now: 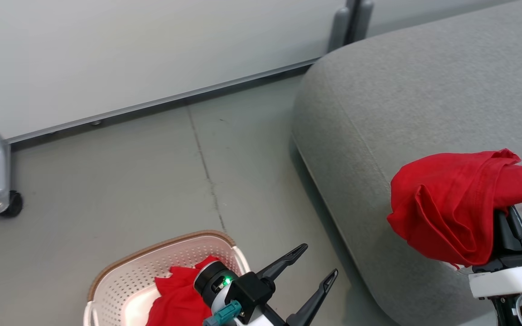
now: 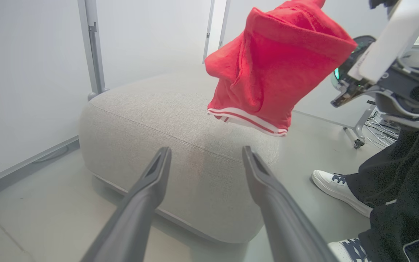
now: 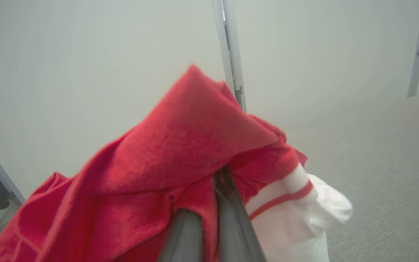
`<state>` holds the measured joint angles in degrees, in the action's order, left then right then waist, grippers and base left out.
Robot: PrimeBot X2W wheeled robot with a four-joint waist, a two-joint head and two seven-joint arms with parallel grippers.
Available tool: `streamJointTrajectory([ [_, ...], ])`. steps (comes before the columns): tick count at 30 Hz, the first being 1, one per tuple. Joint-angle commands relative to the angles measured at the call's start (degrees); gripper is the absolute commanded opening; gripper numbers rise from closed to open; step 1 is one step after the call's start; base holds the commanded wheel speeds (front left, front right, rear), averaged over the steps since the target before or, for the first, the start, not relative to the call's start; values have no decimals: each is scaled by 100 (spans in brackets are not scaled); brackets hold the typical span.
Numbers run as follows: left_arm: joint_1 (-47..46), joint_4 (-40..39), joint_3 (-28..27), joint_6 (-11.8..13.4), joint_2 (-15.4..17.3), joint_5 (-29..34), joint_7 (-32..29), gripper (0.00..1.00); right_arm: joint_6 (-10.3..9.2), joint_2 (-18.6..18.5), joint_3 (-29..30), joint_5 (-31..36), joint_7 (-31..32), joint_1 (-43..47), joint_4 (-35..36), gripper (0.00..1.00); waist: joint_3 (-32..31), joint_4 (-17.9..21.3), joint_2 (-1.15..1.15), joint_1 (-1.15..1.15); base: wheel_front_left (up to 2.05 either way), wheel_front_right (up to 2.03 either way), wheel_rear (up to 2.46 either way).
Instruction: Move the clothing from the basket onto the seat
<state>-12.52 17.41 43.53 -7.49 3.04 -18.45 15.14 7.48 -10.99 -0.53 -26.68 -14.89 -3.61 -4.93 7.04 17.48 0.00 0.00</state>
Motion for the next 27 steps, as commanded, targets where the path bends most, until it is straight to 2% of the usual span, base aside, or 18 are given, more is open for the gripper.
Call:
streamJointTrajectory([
  [1, -103, -9, -36, 5, 25, 54, 7, 100, 3, 20, 55, -18, -22, -77, -37, 0, 121, 286, 0, 0, 0, 0, 0],
  [9, -72, -4, -68, 4, 24, 117, 7, 100, 3, 135, 127, -18, -22, -118, -64, 0, 208, 759, 0, 0, 0, 0, 0],
  [14, -114, -9, 23, 4, 59, 137, 7, 100, 3, 216, 222, -35, -22, 4, -80, 0, 236, 914, 0, 0, 0, 0, 0],
  [21, -166, 0, 72, 4, 52, 101, 7, 100, 3, 205, 469, 14, -22, -34, -132, 0, 268, 855, 0, 0, 0, 0, 0],
  [27, -295, -6, 114, 4, 41, 139, 7, 100, 3, -27, 773, 150, -22, -491, -109, 0, 498, 654, 0, 0, 0, 0, 0],
])
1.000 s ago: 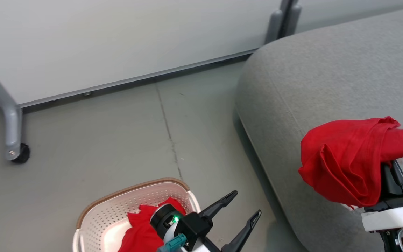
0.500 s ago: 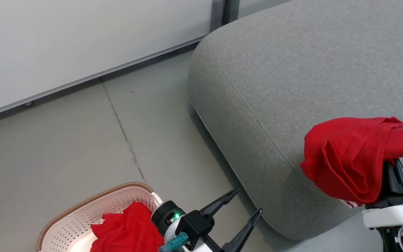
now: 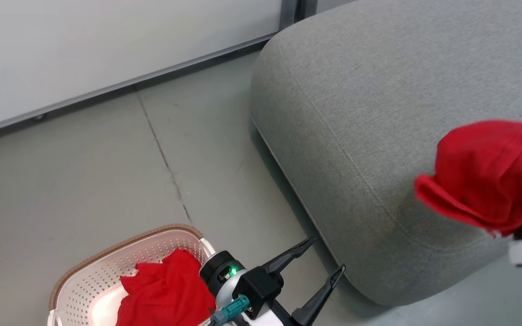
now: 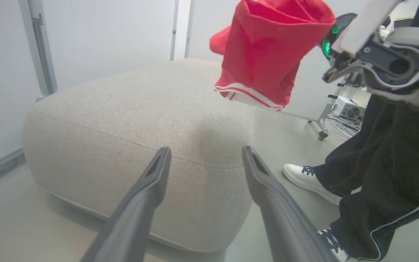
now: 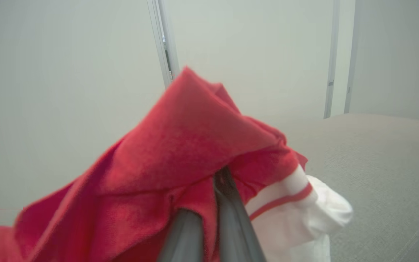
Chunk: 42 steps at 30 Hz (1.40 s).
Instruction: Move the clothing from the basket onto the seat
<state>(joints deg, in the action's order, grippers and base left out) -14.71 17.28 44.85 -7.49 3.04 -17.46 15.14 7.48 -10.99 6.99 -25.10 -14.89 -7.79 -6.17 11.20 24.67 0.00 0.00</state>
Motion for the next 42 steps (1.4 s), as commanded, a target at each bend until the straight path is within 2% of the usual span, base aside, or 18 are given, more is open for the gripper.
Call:
streamJointTrajectory([
  [1, -118, 38, 10, 4, 73, 109, 7, 100, 3, -75, 100, 5, -22, -201, 0, 0, 151, -95, 0, 0, 0, 0, 0],
  [5, -321, 47, 125, 4, 133, 301, 7, 100, 3, -308, 378, -95, -22, -816, -43, 0, 498, -196, 0, 0, 0, 0, 0],
  [13, -837, 85, 364, 4, 291, 424, 7, 100, 2, -1227, 342, -312, -22, -2154, -84, 0, 1309, -395, 0, 0, 0, 0, 0],
  [15, -934, 76, 368, 4, 325, 451, 7, 100, 3, -1559, 266, -154, -22, -2492, -89, 0, 1476, -421, 0, 0, 0, 0, 0],
  [19, -1106, 48, 318, 4, 362, 539, 7, 100, 1, -1947, 364, -129, -22, -3072, -349, 0, 1824, -497, 0, 0, 0, 0, 0],
  [20, -1106, 48, 318, 4, 362, 539, 7, 100, 1, -1947, 364, -129, -22, -3072, -349, 0, 1824, -497, 0, 0, 0, 0, 0],
  [27, -1368, 43, 236, 4, 378, 685, 7, 100, 2, -2327, 466, -128, -22, -3804, -1343, 0, 2290, -663, 0, 0, 0, 0, 0],
  [36, -1618, 90, 273, 4, 305, 804, 7, 100, 2, -2581, -83, 85, -22, -4419, -2989, 0, 2611, -854, 0, 0, 0, 0, 0],
  [42, -1677, 111, 258, 4, 259, 877, 7, 100, 1, -2739, -602, 58, -22, -4652, -3814, 0, 2775, -1037, 0, 0, 0, 0, 0],
])
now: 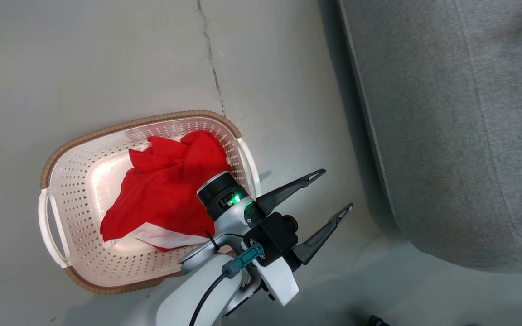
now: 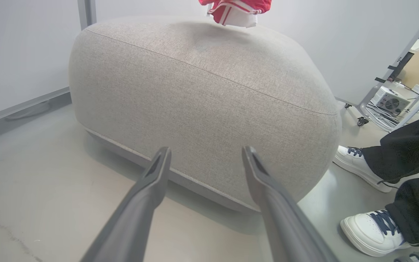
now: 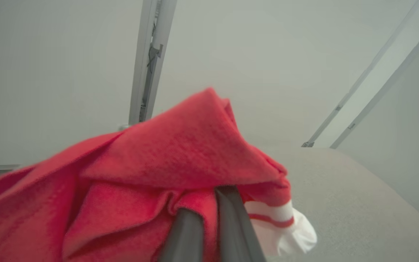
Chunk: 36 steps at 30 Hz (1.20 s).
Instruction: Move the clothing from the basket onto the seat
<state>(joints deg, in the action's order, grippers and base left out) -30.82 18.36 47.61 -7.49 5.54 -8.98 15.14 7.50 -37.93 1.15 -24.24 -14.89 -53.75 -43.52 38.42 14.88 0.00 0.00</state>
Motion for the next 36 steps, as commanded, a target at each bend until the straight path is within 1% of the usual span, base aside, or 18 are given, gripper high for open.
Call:
streamJointTrajectory([
  [1, -68, -1, -27, 4, -2, 38, 7, 100, -1, -66, -99, -46, -22, -80, -202, 0, 75, -87, 0, 0, 0, 0, 0],
  [5, -28, -4, -36, 4, -31, 48, 7, 100, 0, -35, -400, -239, -22, -156, -809, 0, 112, -169, 0, 0, 0, 0, 0],
  [7, -1, 15, -72, 4, -27, 53, 7, 100, -1, -101, -586, -310, -22, -246, -1035, 0, 127, -193, 0, 0, 0, 0, 0],
  [8, 14, 7, -148, 4, -36, 74, 7, 100, -1, -133, -766, -310, -22, -309, -1274, 0, 143, -214, 0, 0, 0, 0, 0],
  [11, 35, -15, -174, 4, -43, 99, 7, 100, 0, -106, -1042, -355, -22, -451, -1613, 0, 164, -235, 0, 0, 0, 0, 0],
  [13, 67, 16, -211, 4, -31, 109, 7, 100, 0, -2, -1271, -475, -19, -503, -1803, 0, 164, -234, 0, 0, 0, 0, 0],
  [16, 71, 16, -294, 4, -44, 114, 7, 100, 0, 38, -1621, -699, 146, -579, -1999, 0, 156, -224, 0, 0, 0, 0, 0],
  [17, 66, 19, -309, 4, -46, 121, 7, 100, 0, 12, -1714, -743, 152, -598, -2049, 30, 145, -223, 0, 0, 0, 0, 0],
  [18, 66, 20, -321, 4, -51, 124, 7, 100, 0, 13, -1798, -797, 141, -607, -2099, 88, 125, -222, 0, 0, 0, 0, 0],
  [19, 68, 20, -322, 4, -55, 118, 7, 100, 0, 24, -1873, -860, 129, -617, -2145, 100, 101, -222, 0, 0, 0, 0, 0],
  [23, 64, 14, -324, 4, -67, 95, 7, 100, 0, -1, -2089, -1049, 147, -628, -2196, 100, 11, -222, 0, 0, 0, 0, 0],
  [28, 114, -3, -318, 4, -94, 39, 7, 100, -1, -135, -2403, -1319, 85, -611, -2191, 100, -239, -211, 0, 0, 0, 0, 0],
  [32, 243, -2, -369, 4, -129, -64, 7, 100, 0, -157, -2683, -1426, 15, -453, -2086, 100, -574, -150, 0, 0, 0, 0, 0],
  [35, 340, -34, -324, 4, -154, -130, 7, 100, -1, -291, -2883, -1447, -10, -360, -2011, 100, -871, -114, 0, 0, 0, 0, 0],
  [36, 370, -44, -319, 4, -160, -162, 7, 100, 0, -299, -2865, -1519, -18, -342, -1962, 100, -993, -111, 0, 0, 0, 0, 0],
])
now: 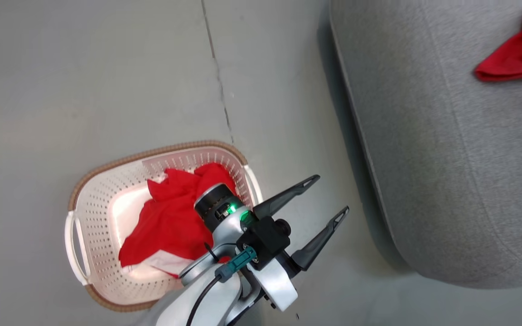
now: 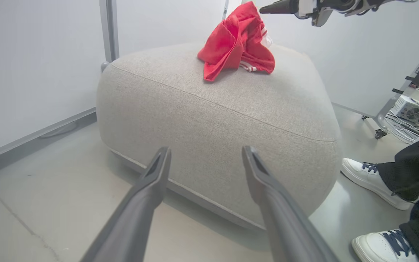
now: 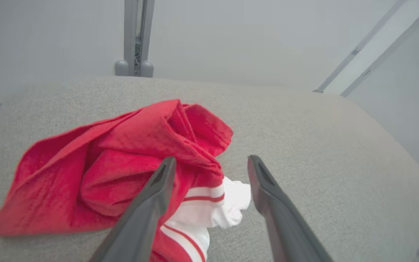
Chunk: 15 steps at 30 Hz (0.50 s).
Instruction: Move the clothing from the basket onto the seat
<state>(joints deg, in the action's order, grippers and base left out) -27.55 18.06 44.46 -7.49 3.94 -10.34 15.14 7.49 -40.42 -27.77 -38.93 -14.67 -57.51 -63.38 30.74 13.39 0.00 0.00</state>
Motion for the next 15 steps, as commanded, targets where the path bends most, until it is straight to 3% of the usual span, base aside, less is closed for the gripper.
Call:
streamJointTrajectory([
  [1, 80, -30, -32, 4, -2, -44, 7, 100, 1, -53, 113, -160, -46, 29, 145, 100, -325, 50, 0, 0, 0, 0, 0],
  [7, 382, -212, -295, 4, -57, -147, 7, 100, 1, -196, 491, -92, -46, 506, 1059, 100, -922, 83, 0, 0, 0, 0, 0],
  [15, 803, -477, -621, 5, -88, -243, 7, 100, 1, 43, 1785, 269, -43, 1423, 2650, 100, -1591, -193, 0, 0, 0, 0, 0],
])
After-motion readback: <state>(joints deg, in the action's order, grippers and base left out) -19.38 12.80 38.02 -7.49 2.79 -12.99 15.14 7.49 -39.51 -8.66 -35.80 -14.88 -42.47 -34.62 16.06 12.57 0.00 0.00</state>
